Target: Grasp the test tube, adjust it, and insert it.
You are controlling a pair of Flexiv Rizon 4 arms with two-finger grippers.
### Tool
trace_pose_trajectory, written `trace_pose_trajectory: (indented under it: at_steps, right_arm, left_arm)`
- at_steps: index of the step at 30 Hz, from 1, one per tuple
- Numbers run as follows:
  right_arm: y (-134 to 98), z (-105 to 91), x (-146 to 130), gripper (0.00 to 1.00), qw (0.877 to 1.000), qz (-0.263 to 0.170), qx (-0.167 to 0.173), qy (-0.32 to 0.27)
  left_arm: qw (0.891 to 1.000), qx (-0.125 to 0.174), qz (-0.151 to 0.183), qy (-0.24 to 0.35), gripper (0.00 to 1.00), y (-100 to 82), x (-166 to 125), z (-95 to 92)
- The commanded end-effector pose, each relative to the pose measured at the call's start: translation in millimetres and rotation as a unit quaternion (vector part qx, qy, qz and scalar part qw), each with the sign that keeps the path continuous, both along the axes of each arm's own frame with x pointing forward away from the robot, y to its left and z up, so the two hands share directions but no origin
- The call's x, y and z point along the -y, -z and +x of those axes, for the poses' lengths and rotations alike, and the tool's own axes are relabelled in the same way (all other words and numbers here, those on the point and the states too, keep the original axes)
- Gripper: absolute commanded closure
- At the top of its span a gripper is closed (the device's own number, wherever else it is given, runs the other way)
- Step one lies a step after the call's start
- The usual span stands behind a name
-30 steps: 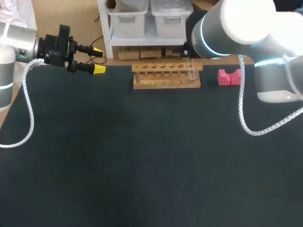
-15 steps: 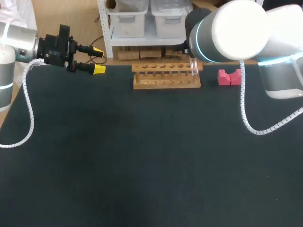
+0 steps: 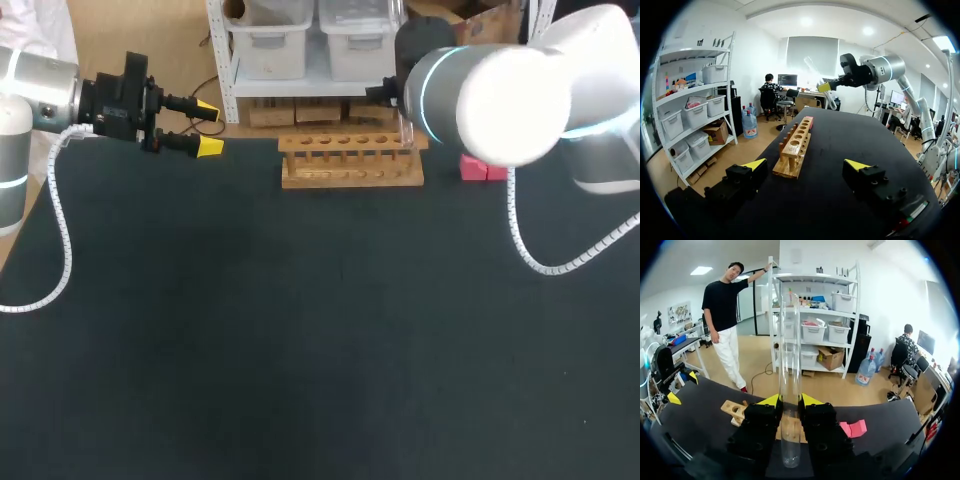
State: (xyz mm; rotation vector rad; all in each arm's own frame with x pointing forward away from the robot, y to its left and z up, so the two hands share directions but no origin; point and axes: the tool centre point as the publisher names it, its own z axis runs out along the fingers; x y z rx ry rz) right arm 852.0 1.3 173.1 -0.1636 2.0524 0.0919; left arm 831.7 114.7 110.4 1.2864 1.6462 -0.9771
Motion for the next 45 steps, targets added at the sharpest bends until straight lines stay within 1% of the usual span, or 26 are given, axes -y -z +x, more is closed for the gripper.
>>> trace_pose_trajectory:
  at_steps: [1, 9, 17, 21, 32, 45]
  right_arm:
    - [5, 6.9, 2, 1.00, 0.914, 0.066, 0.400, -0.008]
    - [3, 16.0, 1, 1.00, 0.897, 0.075, 0.434, -0.022]
    - [2, 28.8, -3, 1.00, 0.882, 0.105, 0.458, -0.024]
    - [3, 35.5, -6, 1.00, 0.880, 0.113, 0.461, -0.027]
    - [6, 43.1, -12, 1.00, 0.877, 0.121, 0.463, -0.034]
    - [12, 54.7, -13, 1.00, 0.866, 0.134, 0.480, -0.042]
  left_arm:
    - [1.000, 0.003, -0.001, -0.002, 0.00, 0.7, 0, -2.7]
    - [1.000, 0.003, -0.001, -0.002, 0.00, 0.7, 0, -2.7]
    - [1.000, 0.003, -0.001, -0.002, 0.00, 0.7, 0, -2.7]
    - [1.000, 0.003, -0.001, -0.002, 0.00, 0.7, 0, -2.7]
    - [1.000, 0.003, -0.001, -0.002, 0.00, 0.7, 0, -2.7]
    - [1.000, 0.003, -0.001, -0.002, 0.00, 0.7, 0, -2.7]
